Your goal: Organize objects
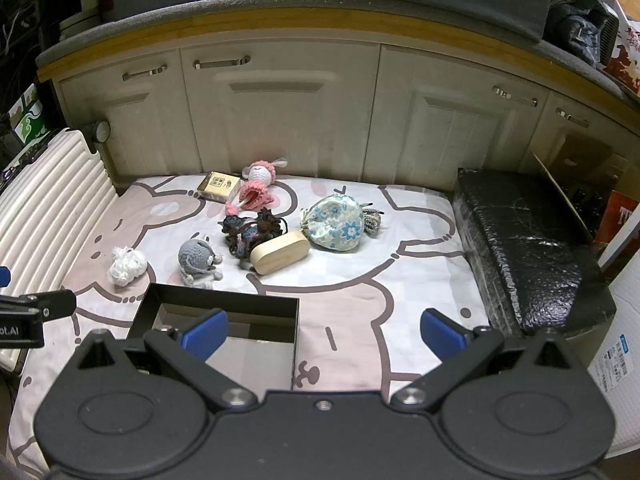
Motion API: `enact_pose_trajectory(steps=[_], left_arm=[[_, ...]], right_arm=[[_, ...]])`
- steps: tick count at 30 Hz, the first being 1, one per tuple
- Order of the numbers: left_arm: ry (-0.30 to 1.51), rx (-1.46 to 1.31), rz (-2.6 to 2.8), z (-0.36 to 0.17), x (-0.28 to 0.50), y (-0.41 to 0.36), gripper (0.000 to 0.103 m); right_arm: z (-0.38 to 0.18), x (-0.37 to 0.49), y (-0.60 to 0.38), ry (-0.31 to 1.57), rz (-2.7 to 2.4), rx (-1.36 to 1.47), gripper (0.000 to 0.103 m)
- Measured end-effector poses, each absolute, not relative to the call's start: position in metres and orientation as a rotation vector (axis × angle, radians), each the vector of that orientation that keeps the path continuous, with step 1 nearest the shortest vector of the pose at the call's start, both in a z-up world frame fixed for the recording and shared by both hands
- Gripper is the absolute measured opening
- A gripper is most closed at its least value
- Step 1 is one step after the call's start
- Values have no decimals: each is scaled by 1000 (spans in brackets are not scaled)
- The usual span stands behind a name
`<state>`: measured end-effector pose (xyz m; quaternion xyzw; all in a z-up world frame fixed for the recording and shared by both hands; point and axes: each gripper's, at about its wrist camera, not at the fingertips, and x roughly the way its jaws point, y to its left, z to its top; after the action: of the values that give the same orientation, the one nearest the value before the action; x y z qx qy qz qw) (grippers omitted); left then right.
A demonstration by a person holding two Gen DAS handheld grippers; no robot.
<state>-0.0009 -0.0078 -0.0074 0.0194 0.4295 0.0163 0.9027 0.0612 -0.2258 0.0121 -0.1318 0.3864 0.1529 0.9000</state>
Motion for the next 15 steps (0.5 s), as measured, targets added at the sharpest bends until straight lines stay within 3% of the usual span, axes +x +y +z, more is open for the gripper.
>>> enact_pose_trajectory(steps=[15], left_arm=[[896, 32, 43, -4, 0, -5, 103]], right_arm=[[10, 59, -223, 803, 318, -276, 103]])
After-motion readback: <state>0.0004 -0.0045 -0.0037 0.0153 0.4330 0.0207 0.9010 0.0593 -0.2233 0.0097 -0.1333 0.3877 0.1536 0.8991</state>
